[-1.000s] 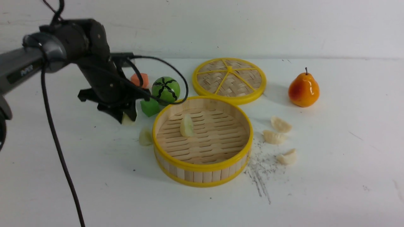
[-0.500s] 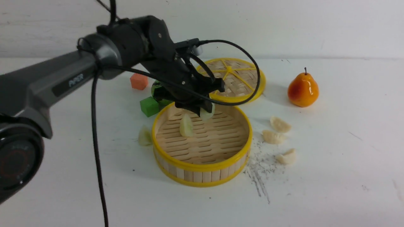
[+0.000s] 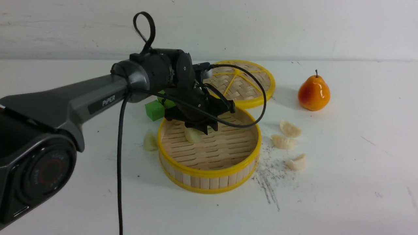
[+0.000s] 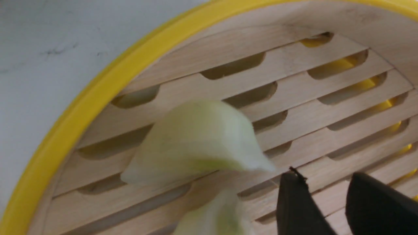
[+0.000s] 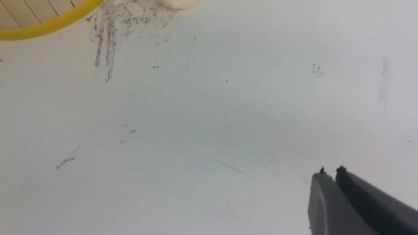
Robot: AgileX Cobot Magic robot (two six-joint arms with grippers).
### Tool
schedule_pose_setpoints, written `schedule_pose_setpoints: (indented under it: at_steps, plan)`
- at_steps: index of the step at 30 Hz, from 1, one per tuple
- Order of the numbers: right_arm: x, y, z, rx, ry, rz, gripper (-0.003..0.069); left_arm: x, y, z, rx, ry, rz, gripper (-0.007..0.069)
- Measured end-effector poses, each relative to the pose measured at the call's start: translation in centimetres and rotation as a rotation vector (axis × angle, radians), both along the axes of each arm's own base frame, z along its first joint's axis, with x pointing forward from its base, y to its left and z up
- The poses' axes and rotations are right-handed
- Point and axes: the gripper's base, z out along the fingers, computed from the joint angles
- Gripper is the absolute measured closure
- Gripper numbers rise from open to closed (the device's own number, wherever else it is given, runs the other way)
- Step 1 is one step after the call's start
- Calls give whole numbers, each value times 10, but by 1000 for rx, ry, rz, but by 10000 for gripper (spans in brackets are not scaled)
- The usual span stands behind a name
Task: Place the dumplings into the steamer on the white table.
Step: 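Place the dumpling into the bamboo steamer basket with the left gripper, then reach for and grasp a dumpling on the table with the left gripper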
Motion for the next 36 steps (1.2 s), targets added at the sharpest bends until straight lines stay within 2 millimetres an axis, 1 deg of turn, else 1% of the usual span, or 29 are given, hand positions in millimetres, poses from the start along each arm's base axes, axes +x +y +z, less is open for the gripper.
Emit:
schedule_pose_setpoints:
  at_steps: [2,5,7,8,9,11,13,15,17,19,24,33,36]
  plan:
    - [0,0,0,0,0,0,620,-3,2,14,0,-18,-4,345]
    - [0,0,0,0,0,0,618,-12,10,51,24,-91,-19,331]
    - [0,0,0,0,0,0,618,-18,22,76,77,-142,-20,329]
    - [0,0,0,0,0,0,618,-20,32,88,105,-155,-5,328]
    - [0,0,0,0,0,0,618,-21,41,94,126,-154,15,329]
    - [0,0,0,1,0,0,618,-20,59,97,163,-128,61,328]
    - [0,0,0,1,-1,0,618,-15,84,90,200,-65,120,328]
    - [0,0,0,1,-2,0,618,-13,106,74,213,6,171,328]
    - [0,0,0,2,-5,0,618,-12,120,58,199,55,209,328]
    - [1,0,1,2,-9,0,617,-9,127,40,179,75,241,326]
    - [1,0,1,2,-12,0,616,1,125,-1,155,95,254,321]
    - [1,0,1,2,-12,0,608,7,118,-34,116,150,231,272]
    - [1,0,1,2,-12,0,606,8,118,-39,121,155,224,279]
